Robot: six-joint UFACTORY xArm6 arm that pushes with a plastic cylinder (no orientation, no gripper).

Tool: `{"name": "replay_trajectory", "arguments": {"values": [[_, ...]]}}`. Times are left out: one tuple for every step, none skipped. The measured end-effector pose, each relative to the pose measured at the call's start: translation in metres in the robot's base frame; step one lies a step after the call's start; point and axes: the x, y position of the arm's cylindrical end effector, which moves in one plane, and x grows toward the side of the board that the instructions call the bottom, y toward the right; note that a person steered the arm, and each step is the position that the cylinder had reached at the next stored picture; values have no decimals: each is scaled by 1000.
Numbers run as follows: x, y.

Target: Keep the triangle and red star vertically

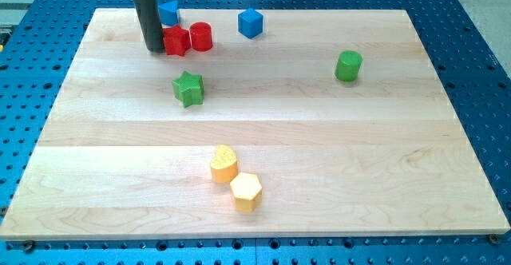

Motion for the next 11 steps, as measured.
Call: {"name": "replay_trajectory", "arguments": {"values": [[-31, -17], [-75, -20], [-92, 4], [-90, 27], [-90, 15], [-30, -45], [48, -50], [68, 9], [71, 45], [45, 45], [36, 35]]}}
